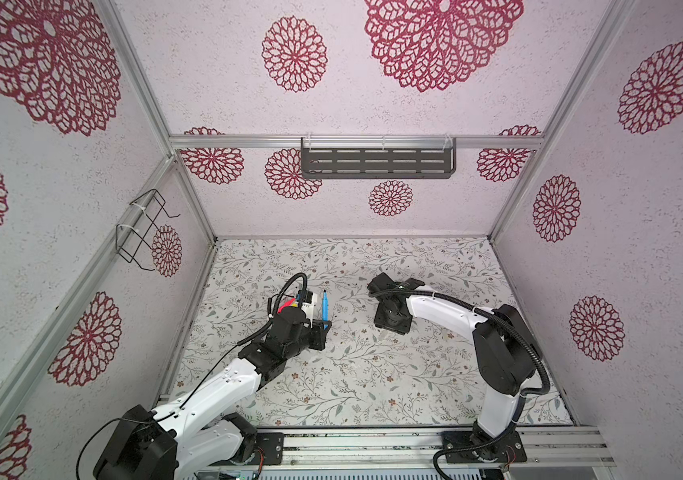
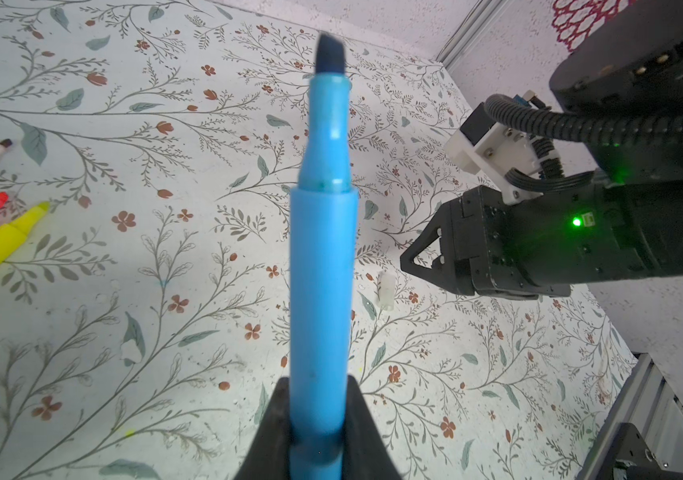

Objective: Insert the pens into the pen caps
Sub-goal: 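Lower the right gripper around the clear cap and close on it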

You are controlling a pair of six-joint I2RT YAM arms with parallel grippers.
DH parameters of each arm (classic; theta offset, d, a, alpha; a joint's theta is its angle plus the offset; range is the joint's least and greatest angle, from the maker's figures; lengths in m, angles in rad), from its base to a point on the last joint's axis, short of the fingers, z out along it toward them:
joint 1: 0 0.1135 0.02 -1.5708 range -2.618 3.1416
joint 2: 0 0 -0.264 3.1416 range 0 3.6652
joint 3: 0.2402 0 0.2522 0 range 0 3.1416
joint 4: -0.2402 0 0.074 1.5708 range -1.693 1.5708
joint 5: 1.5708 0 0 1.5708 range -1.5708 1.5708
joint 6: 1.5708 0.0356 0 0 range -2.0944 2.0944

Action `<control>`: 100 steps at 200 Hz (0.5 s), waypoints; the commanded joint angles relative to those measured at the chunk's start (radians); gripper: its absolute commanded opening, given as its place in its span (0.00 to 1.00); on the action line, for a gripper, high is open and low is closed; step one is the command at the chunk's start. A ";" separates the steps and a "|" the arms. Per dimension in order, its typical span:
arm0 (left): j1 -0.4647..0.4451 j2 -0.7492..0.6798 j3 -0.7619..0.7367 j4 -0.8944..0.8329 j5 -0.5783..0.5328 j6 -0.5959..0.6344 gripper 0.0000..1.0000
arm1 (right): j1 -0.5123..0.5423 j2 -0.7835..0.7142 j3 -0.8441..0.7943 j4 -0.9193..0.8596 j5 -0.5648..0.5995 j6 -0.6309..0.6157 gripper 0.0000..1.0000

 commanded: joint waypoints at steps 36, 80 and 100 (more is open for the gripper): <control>0.007 -0.003 -0.002 0.014 -0.003 0.002 0.03 | 0.028 0.026 0.038 -0.046 0.032 0.092 0.48; 0.008 -0.007 -0.007 0.015 -0.005 -0.001 0.03 | 0.030 0.061 0.054 -0.049 0.011 0.095 0.48; 0.008 -0.011 -0.008 0.015 -0.007 0.001 0.03 | 0.030 0.089 0.076 -0.077 0.005 0.106 0.47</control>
